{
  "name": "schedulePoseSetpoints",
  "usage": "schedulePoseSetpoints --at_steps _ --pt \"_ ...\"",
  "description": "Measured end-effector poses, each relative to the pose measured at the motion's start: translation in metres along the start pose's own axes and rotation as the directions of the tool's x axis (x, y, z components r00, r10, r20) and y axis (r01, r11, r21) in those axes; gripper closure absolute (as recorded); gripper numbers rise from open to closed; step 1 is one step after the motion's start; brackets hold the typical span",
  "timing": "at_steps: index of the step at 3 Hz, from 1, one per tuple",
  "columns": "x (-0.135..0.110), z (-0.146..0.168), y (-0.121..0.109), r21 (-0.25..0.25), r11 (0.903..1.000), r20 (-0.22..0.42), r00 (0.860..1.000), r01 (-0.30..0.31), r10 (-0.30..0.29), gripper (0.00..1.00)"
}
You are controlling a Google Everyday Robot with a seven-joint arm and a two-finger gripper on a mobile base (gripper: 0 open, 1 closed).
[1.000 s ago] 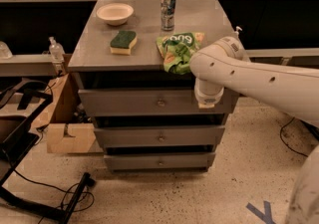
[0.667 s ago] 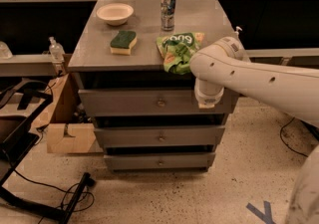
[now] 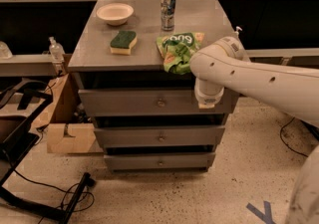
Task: Open top drawer
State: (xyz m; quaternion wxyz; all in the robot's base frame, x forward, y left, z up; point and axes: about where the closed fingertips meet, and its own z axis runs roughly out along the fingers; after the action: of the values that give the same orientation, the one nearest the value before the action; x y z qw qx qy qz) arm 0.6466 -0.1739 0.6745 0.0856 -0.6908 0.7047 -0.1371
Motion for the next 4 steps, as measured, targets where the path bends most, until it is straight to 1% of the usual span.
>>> schedulePoseSetpoints --at_steps 1,2,3,4 --pt "-0.003 -0.015 0.008 0.022 0.9998 0.017 1.000 0.004 -0.004 0.20" --pt "-0.007 -0.040 0.017 0.074 0.9972 0.043 0.999 0.004 -0.007 0.00" --pt "-0.008 -0.037 0.016 0.067 0.9978 0.042 0.999 0.004 -0.007 0.00" --pt "-0.015 -0.004 -0.009 -0.002 1.0000 0.028 1.000 -0.001 0.001 0.00"
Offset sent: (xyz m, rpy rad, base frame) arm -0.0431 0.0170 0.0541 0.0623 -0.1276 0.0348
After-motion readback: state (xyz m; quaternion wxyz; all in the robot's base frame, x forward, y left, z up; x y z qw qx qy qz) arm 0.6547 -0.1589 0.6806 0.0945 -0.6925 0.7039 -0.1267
